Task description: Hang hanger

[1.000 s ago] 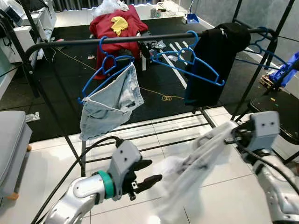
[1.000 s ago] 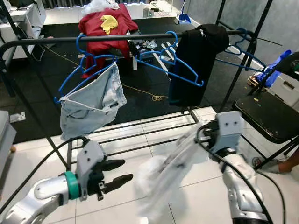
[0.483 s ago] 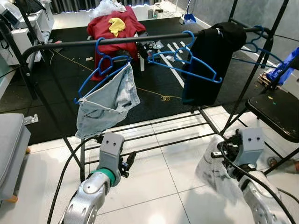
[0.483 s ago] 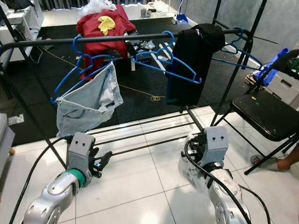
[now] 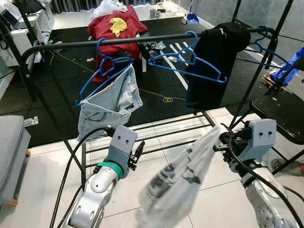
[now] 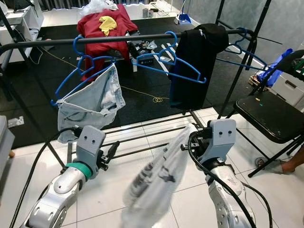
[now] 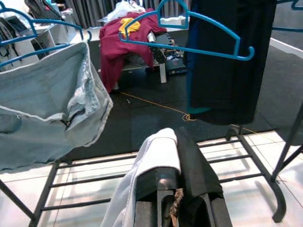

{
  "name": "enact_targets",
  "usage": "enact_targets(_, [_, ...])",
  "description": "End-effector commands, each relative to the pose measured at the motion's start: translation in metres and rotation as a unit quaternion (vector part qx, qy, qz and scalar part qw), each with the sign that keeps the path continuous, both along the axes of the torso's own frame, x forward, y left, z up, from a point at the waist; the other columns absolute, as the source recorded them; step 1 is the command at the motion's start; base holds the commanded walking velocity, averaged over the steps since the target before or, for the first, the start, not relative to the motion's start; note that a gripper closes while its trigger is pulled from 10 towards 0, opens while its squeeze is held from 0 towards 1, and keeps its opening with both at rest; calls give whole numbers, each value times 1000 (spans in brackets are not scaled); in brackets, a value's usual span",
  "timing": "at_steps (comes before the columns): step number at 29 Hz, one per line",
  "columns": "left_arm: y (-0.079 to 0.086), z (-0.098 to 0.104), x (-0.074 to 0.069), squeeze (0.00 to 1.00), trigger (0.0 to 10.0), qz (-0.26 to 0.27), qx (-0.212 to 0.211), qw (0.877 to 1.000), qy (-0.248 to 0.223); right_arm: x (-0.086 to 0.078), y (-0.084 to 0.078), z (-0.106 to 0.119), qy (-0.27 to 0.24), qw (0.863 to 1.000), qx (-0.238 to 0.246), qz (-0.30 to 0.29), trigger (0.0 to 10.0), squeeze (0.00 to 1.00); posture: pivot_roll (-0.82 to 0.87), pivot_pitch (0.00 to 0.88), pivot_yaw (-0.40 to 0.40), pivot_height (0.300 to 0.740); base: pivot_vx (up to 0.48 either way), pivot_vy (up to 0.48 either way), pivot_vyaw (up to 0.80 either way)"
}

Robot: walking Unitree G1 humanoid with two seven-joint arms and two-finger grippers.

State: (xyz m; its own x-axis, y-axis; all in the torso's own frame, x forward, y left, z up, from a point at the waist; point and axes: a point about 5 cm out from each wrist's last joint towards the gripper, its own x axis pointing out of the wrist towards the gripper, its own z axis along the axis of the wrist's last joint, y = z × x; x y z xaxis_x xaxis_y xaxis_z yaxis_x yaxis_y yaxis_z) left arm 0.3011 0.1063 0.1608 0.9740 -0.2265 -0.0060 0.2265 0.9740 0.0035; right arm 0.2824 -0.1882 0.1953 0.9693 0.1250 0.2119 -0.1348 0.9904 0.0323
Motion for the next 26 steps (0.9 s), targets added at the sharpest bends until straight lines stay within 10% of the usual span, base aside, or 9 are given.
enact_targets(1, [5,-5,-2,0,10000,13,-34,999,27,-5,1,3,-17,1000,-4,-8,10000,0,-238,124,100,740,0,0,0])
enact_targets(4, [13,-12,3,0,10000,63,-109,990,70,-6,5,1,-22,1000,-14,-16,10000,0,-247,117,96,740,0,0,0])
enact_targets(9, [23,-17,6,0,10000,111,-89,988,67,-7,6,-2,-23,999,-16,-20,10000,0,-250,112,93,740,0,0,0])
enact_targets(16, [35,-4,17,0,10000,147,126,979,-64,-10,15,-10,-31,999,-32,-19,10000,0,-268,93,83,740,0,0,0])
enact_targets(26, [12,4,18,0,10000,90,40,994,-42,-10,11,-11,-36,998,-43,-34,10000,0,-276,95,86,740,0,0,0])
